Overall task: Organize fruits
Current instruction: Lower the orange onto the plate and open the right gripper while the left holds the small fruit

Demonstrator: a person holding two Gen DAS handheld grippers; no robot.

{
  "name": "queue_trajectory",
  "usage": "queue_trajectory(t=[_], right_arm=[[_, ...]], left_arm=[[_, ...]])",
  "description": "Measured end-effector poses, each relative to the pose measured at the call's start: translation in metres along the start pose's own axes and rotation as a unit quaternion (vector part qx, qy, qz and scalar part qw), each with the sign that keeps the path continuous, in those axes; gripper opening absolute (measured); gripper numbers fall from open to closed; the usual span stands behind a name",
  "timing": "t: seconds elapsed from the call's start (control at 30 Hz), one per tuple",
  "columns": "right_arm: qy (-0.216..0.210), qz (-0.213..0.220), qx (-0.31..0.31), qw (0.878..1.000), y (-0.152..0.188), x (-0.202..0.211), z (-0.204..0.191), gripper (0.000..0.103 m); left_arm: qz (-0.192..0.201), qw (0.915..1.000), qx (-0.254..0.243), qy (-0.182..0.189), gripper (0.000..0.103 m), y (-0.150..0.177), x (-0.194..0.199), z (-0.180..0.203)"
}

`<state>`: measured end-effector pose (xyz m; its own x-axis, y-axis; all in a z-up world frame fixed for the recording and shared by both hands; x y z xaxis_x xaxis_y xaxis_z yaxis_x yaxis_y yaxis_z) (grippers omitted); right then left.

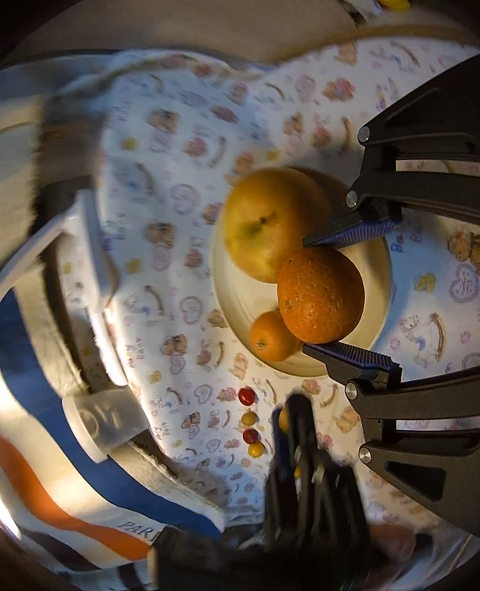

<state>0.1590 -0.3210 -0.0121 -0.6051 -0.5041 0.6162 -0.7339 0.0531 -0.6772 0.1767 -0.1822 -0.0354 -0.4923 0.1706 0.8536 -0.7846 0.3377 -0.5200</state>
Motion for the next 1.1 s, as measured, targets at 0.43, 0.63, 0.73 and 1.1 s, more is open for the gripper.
queue_trajectory(t=[0.43, 0.63, 0.73, 1.1], right_arm=[[0.002, -0.044, 0.028, 0.999, 0.013, -0.018, -0.015, 0.051], [0.029, -0.049, 0.022, 0.998, 0.017, -0.028, -0.012, 0.051], [0.038, -0.046, 0.014, 0.998, 0.017, -0.031, -0.007, 0.051], [0.063, -0.043, 0.010, 0.997, 0.018, -0.036, -0.003, 0.051]], left_arm=[[0.018, 0.9997, 0.000, -0.017, 0.023, 0.003, -0.016, -0.008], [0.023, 0.9991, -0.002, -0.035, 0.023, 0.001, -0.018, -0.008], [0.023, 0.9992, 0.001, -0.033, 0.023, 0.000, -0.017, -0.009], [0.019, 0.9989, -0.005, -0.042, 0.023, 0.004, -0.020, -0.007]])
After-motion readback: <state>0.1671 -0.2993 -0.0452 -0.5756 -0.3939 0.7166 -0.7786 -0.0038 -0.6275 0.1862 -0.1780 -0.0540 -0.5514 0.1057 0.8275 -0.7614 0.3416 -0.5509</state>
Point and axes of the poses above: each gripper's, at about its wrist camera, not at the fingertips, and x roughly against the way its jaws point, z to its right, y to its underside, the point moved 3 cm from there along -x, roughly the way its jaws point, and after that the axes turned 12 degrees about -y, right-handed, at the moved point
